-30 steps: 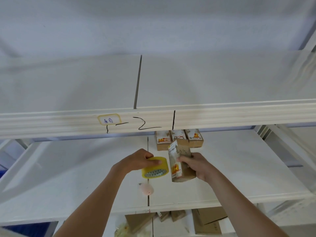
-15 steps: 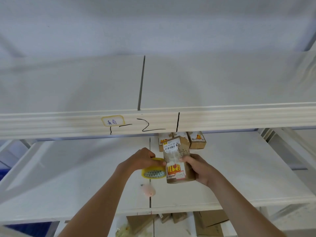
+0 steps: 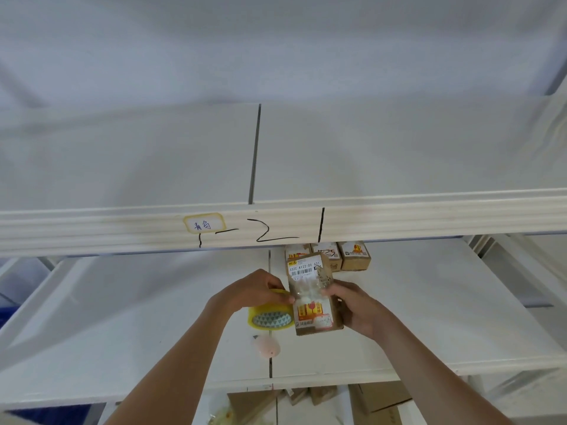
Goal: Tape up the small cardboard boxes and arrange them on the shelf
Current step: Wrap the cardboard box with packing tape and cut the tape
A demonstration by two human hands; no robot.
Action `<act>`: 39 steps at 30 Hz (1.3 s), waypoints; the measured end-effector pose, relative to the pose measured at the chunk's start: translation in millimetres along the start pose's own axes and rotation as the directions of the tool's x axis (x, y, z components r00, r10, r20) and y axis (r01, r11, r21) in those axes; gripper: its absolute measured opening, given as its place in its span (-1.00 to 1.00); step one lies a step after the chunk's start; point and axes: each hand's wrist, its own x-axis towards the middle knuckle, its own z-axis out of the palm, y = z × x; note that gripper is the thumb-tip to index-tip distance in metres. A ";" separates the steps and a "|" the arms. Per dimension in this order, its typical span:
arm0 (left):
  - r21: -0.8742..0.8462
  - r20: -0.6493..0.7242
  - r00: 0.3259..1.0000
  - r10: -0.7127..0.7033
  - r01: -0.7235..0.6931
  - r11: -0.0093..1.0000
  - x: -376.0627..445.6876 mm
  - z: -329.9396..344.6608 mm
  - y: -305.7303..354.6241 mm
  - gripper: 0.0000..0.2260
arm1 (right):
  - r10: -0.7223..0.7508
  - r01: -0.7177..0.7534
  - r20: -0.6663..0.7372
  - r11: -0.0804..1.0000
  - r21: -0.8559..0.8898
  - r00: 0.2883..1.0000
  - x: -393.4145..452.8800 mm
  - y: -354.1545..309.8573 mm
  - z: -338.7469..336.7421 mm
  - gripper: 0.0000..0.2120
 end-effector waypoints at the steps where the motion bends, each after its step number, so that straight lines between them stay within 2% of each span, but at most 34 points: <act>1: 0.012 -0.004 1.000 -0.003 0.003 1.000 0.2 0.9 -1.6 -0.63 | 0.005 -0.005 -0.010 1.000 -0.010 1.000 0.3 1.0 0.3 -0.70; 6: 0.059 -0.056 0.998 -0.005 0.009 0.998 5.9 4.1 -4.4 -0.65 | -0.005 -0.007 -0.137 0.996 -0.086 0.991 7.0 4.4 17.5 -0.71; 9: 0.118 -0.058 0.998 -0.008 0.015 0.993 8.5 4.2 -8.2 -0.68 | -0.023 -0.018 -0.185 0.976 -0.216 0.982 9.0 8.3 35.0 -0.53; 11: 0.141 -0.050 0.998 -0.027 0.033 0.989 8.2 3.9 -12.2 -0.70 | -0.050 -0.029 -0.250 0.952 -0.304 0.967 10.8 9.6 41.8 -0.50; 13: 0.098 -0.041 0.998 -0.049 0.053 0.994 8.2 4.5 -16.4 -0.69 | -0.052 -0.033 -0.282 0.957 -0.289 0.958 12.6 8.7 40.9 -0.58; 16: -0.012 -0.036 0.996 -0.076 0.076 0.997 6.5 5.2 -20.1 -0.61 | -0.047 -0.002 -0.233 0.979 -0.206 0.971 9.7 5.3 33.9 -0.64; 19: -0.098 -0.030 0.998 -0.052 0.049 0.994 3.4 4.0 -19.3 -0.54 | -0.059 0.022 -0.204 0.984 -0.178 0.977 8.7 2.2 29.6 -0.63; 22: -0.119 -0.021 0.999 -0.044 0.042 0.992 1.0 2.3 -17.8 -0.56 | -0.066 0.031 -0.232 0.988 -0.151 0.971 12.1 -1.3 29.3 -0.56; 26: -0.094 -0.039 0.998 -0.044 0.040 0.995 -1.9 -0.3 -15.5 -0.58 | -0.067 0.039 -0.225 0.991 -0.125 0.972 13.7 -4.1 27.3 -0.50; 31: 0.023 -0.099 0.994 -0.045 0.048 0.999 -2.1 0.0 -10.8 -0.54 | -0.071 0.051 -0.214 0.994 -0.098 0.974 12.0 -2.1 22.6 -0.47; 39: 0.040 -0.105 0.993 -0.051 0.055 0.998 0.9 7.1 -17.4 -0.51 | -0.083 0.054 -0.228 0.990 -0.130 0.970 10.9 -1.5 16.7 -0.42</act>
